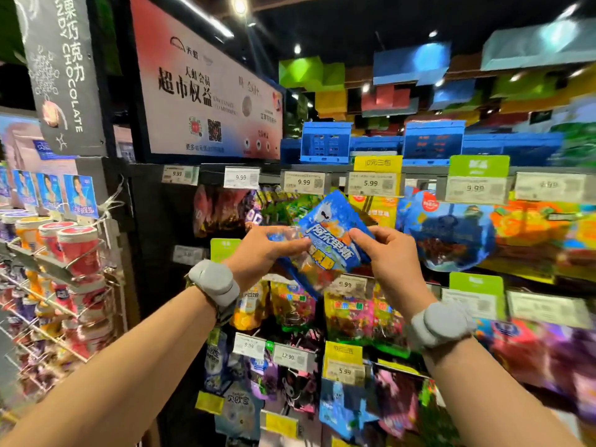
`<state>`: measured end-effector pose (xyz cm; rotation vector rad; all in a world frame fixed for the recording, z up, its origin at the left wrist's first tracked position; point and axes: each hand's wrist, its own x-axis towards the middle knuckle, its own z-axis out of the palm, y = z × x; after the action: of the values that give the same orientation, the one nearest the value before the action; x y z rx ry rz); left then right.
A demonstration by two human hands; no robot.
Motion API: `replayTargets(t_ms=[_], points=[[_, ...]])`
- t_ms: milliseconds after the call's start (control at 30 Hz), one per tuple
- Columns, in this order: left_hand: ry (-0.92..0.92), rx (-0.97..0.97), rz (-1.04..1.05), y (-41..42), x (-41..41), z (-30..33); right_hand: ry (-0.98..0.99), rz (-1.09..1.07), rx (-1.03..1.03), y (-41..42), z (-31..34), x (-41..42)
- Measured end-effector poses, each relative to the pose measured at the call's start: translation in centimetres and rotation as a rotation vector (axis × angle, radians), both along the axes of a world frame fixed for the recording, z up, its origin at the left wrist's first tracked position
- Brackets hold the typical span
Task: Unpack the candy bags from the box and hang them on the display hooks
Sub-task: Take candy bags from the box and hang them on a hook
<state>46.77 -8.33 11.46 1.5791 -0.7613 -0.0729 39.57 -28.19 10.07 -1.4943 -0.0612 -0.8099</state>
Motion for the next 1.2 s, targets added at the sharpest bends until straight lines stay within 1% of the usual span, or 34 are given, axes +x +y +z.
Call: replayTargets(t_ms=[167, 267, 333, 433, 500, 633, 733, 900, 1067, 1200], points=[[-0.03, 0.107, -0.076, -3.9, -1.3, -1.2, -0.036, -0.131, -0.12, -4.0, -0.3, -2.2], [-0.082, 0.244, -0.107, -6.0, -2.1, -2.0, -0.03, -0.206, -0.175, -6.2, -0.5, -3.4], [-0.092, 0.321, -0.142, -7.4, -2.4, -2.3, -0.028, -0.238, -0.196, -7.5, -0.7, -4.2], [-0.121, 0.36, -0.178, -9.7, -2.9, -2.1, -0.041, -0.292, -0.195, -9.7, -0.6, -5.5], [-0.182, 0.354, -0.177, -11.1, -3.3, -1.4, -0.041, -0.304, -0.193, -11.1, -0.2, -6.5], [-0.274, 0.273, -0.114, -12.9, -4.0, 0.6, -0.038, -0.297, -0.163, -12.9, 0.3, -7.4], [-0.453, 0.264, -0.02, -14.8, -4.3, 2.1, -0.063, -0.31, -0.109, -14.8, 0.6, -8.4], [-0.614, 0.223, 0.123, -17.3, -5.5, 4.6, -0.063, -0.344, -0.092, -18.1, 1.0, -9.7], [-0.825, 0.204, 0.184, -19.1, -6.8, 6.5, -0.085, -0.333, -0.053, -20.2, 1.4, -10.9], [-0.947, 0.145, 0.185, -21.5, -7.8, 7.1, -0.108, -0.328, -0.036, -21.4, 1.4, -12.3]])
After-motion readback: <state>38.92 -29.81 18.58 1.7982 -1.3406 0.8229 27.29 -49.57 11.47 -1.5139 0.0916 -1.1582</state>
